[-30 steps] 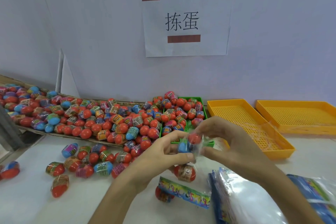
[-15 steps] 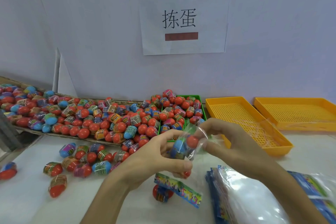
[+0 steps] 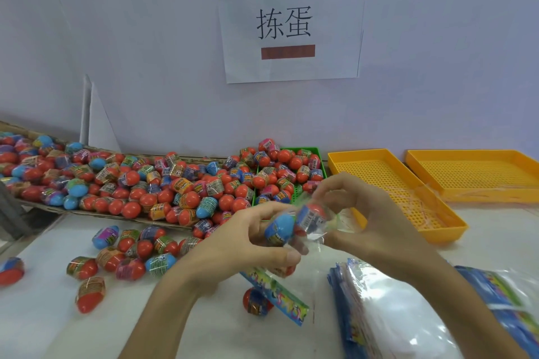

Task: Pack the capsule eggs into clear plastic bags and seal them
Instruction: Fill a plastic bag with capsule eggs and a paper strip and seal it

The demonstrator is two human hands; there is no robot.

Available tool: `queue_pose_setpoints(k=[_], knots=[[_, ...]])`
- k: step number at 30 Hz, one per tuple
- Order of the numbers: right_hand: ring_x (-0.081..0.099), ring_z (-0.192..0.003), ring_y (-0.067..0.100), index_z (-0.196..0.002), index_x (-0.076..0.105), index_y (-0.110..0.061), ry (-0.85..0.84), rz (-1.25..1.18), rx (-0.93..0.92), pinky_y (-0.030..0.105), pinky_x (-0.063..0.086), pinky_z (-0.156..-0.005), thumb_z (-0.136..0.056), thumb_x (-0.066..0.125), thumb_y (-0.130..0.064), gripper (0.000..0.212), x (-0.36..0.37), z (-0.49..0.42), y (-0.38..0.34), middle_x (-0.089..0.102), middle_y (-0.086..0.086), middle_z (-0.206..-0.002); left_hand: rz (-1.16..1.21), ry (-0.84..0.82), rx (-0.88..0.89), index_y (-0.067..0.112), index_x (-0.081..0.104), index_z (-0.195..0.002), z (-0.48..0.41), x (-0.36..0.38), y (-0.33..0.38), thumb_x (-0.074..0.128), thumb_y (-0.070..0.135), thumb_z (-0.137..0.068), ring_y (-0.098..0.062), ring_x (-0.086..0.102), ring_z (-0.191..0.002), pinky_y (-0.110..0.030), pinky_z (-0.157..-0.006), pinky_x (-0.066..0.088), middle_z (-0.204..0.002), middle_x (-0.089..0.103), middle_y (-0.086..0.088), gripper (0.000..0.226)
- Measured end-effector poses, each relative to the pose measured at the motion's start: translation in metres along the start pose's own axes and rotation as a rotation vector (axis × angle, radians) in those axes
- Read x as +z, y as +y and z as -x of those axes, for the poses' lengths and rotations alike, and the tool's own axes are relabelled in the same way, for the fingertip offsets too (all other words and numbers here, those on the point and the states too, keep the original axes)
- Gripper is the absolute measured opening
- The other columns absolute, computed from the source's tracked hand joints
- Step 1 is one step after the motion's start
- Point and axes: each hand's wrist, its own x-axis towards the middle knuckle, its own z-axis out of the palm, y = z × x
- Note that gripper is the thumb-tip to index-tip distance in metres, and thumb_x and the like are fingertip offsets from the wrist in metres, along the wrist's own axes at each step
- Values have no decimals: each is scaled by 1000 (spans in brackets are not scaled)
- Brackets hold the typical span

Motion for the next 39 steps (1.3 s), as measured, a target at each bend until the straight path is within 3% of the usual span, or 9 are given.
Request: queue_pose_setpoints(k=[4,7,10,17,26,28,31,36,39], knots=[[69,-98,11,-93,68,-27,-1,-95,2,16,49,-84,-68,85,-27,30,-1,-1,0,74,-12,-97,-5,-44,-18,34,66,-124,1,5,0,64,73,-80,-19,69,-110,-34,-101,53,-115,75,0,59],[69,-104,20,-99,70,-16,-33,-195,2,36,52,-94,-72,84,-17,30,-2,-1,0,75,0,-103,58,83,35,23,71,-115,-1,8,-1,70,48,-89,-18,73,-99,-29,-90,58,-104,76,-2,36],[68,-107,21,-102,70,-16,-38,-232,37,46,53,-98,-75,80,-20,28,-2,0,-2,73,0,-105,94,135,77,14,71,-112,-3,9,-2,72,45,-85,-17,72,-91,-30,-79,59,-96,72,-2,40],[68,-108,20,-102,74,-26,-206,-221,14,33,52,-94,-86,71,-21,16,-1,2,-6,75,-2,-105,100,161,117,25,76,-102,-2,8,1,70,59,-84,-30,71,-97,-38,-89,57,-103,74,-12,40],[65,-102,15,-91,74,-26,-165,-125,13,31,51,-91,-96,59,-27,15,2,0,-2,73,-7,-97,107,136,110,27,74,-111,-2,8,0,71,46,-85,-17,74,-93,-25,-80,57,-100,77,0,33],[65,-104,22,-91,68,-17,-144,-174,24,39,52,-91,-98,49,-22,21,2,1,0,72,2,-98,138,51,87,29,68,-122,0,6,2,79,46,-82,-15,73,-97,-25,-78,58,-106,76,3,45],[63,-102,26,-86,61,-18,-106,-254,43,37,51,-89,-102,44,-18,24,3,1,-1,68,8,-96,152,-82,20,30,49,-143,2,3,-1,86,33,-76,-22,67,-117,-36,-94,57,-128,69,0,76],[65,-97,10,-87,58,-18,-190,-193,59,26,54,-80,-82,68,-28,15,1,4,-3,68,-4,-96,94,-22,14,30,41,-147,1,4,-4,83,20,-77,-23,64,-122,-45,-107,50,-133,65,0,82],[63,-106,14,-92,57,-16,-165,-16,2,35,53,-90,-82,77,-22,23,4,6,-4,69,-7,-103,-1,38,100,32,55,-129,-2,10,-2,77,11,-82,-21,70,-107,-38,-96,56,-117,70,0,56]])
